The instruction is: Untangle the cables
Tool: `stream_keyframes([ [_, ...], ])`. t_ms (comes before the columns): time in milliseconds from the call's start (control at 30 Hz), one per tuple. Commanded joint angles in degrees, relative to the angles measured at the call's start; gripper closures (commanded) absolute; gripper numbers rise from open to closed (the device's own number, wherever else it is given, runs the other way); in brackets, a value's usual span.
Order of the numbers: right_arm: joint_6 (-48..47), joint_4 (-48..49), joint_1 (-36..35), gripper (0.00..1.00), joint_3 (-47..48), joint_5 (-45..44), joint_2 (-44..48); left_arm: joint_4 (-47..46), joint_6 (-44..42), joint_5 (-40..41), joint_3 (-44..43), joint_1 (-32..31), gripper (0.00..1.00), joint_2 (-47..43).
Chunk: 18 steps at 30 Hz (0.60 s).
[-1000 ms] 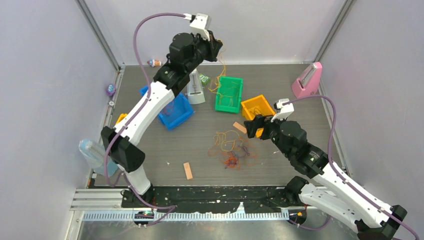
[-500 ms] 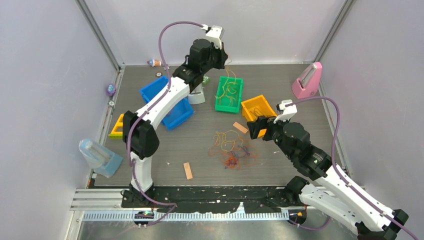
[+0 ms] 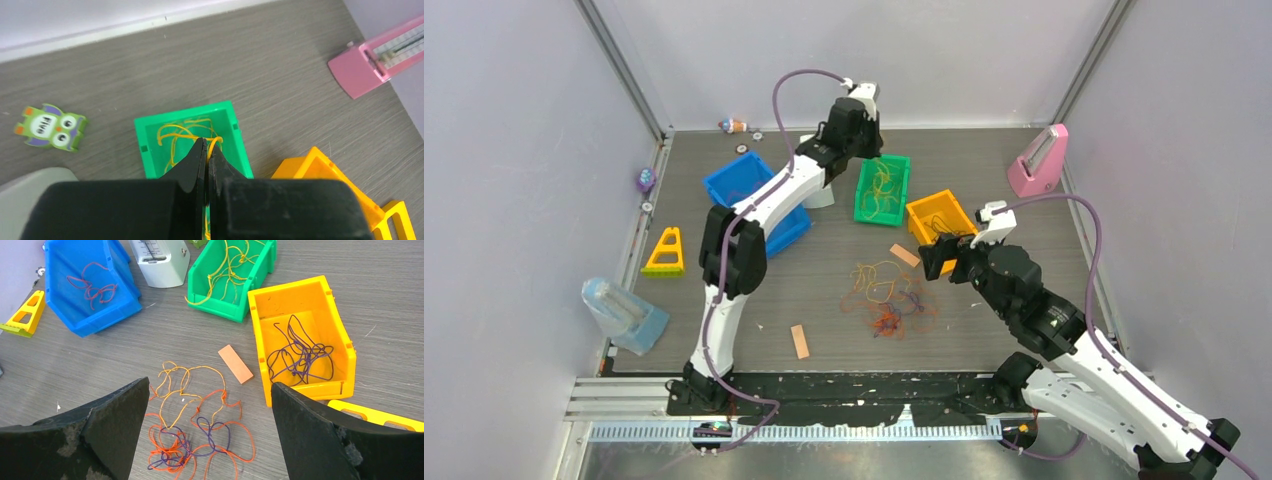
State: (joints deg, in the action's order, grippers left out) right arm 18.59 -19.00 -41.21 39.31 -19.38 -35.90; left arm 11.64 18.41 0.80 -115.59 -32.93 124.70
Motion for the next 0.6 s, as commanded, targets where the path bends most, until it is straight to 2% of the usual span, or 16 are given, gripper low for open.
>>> stream_keyframes([
  [0,0.5,0.0,0.5,0.03,-0.1,-0.2,-0.6,-2.6,4.8,-3.1,-3.1,0.2,1.0,3.1],
  [133,2.2,-1.9,0.8,0.03,-0.3,1.0,-1.2,-2.0,7.1,-2.9,-4.4,0.5,0.99,6.1],
  [267,3.3,-4.0,0.9,0.03,-0.7,3.5,-1.1,2.3,11.6,-7.5,-8.3,2.5,0.86,9.6],
  [367,3.3,-6.1,0.9,0.03,-0.7,5.3,-2.0,4.0,10.1,-8.3,-8.5,2.9,0.76,8.5],
  [400,3.3,-7.1,1.0,0.04,-0.9,5.8,-2.7,4.8,8.8,-8.3,-8.4,2.8,0.69,7.5],
  [533,4.9,-8.9,0.9,0.05,-1.9,9.7,-6.1,8.3,4.7,-8.7,-7.7,2.5,0.29,2.0],
  [567,5.7,-8.9,1.0,0.05,-2.6,11.3,-7.5,9.4,3.9,-8.9,-7.5,2.5,0.23,0.4],
])
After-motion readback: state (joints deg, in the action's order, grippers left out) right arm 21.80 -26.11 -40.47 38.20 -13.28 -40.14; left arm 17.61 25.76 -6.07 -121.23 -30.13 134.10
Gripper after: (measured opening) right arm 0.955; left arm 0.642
